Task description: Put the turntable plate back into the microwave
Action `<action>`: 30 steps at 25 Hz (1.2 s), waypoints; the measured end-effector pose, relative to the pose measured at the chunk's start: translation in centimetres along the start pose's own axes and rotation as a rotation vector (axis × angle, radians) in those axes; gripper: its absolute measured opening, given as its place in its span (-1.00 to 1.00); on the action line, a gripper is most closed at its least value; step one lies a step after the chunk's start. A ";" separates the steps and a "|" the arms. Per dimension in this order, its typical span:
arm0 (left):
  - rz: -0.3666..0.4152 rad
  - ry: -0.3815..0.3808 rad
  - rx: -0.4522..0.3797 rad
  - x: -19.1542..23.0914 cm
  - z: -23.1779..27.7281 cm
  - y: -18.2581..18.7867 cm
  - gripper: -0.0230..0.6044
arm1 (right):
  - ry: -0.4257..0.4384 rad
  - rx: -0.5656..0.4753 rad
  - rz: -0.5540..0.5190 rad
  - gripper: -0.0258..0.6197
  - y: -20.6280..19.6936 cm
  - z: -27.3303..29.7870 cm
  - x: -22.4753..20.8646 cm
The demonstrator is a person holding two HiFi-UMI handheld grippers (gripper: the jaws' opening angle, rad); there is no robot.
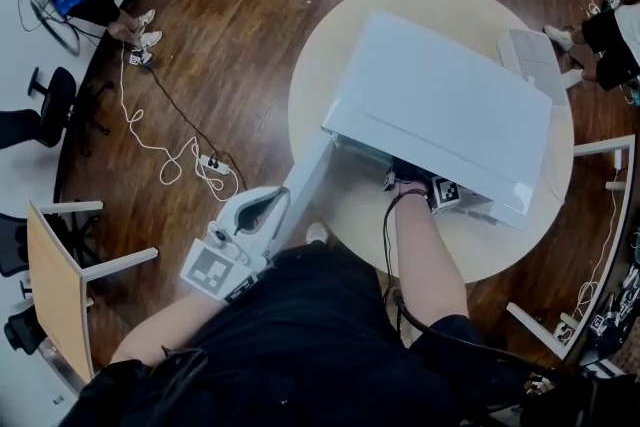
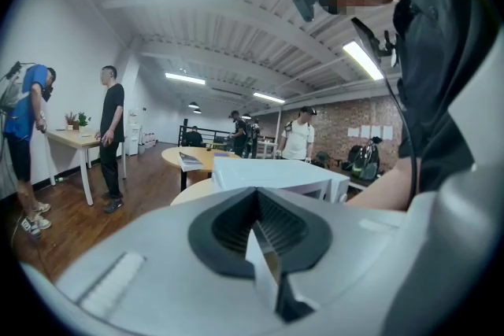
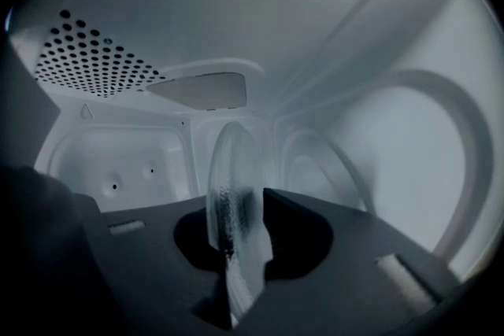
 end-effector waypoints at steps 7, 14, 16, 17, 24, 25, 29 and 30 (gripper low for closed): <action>0.020 0.005 0.015 0.2 -0.1 -0.6 -0.91 | -0.056 0.013 -0.022 -0.73 -1.8 0.2 3.0; 0.068 0.009 0.037 0.6 -0.2 -1.6 -0.91 | -0.150 0.034 -0.113 -0.27 -2.3 -0.7 3.3; 0.075 0.004 0.040 0.5 -0.1 -1.7 -0.91 | -0.174 0.039 -0.139 -0.12 -2.3 -0.8 3.4; 0.080 0.001 0.039 0.4 -0.1 -1.7 -0.91 | -0.193 0.045 -0.148 -0.04 -2.4 -0.8 3.4; 0.078 -0.001 0.029 0.3 -0.1 -1.7 -0.91 | -0.417 0.061 -0.201 -0.02 -2.9 -2.0 2.6; 0.079 -0.001 0.030 0.3 -0.1 -1.8 -0.91 | -0.442 0.065 -0.204 -0.02 -3.1 -2.2 2.5; 0.071 -0.003 0.029 0.2 -0.3 -1.9 -0.91 | -0.513 0.075 -0.257 -0.03 -3.3 -3.3 2.3; 0.067 -0.004 0.029 0.2 -0.3 -1.9 -0.91 | -0.517 0.075 -0.276 -0.03 -3.3 -3.5 2.3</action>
Point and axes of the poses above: the fingertips, and each gripper's own axes: z forward along the fingers, x to its left, y out of its top, the point moved 2 cm from there along -z, backward along the fingers, and after that the axes turned 11 degrees about x, right-handed, at the moved point
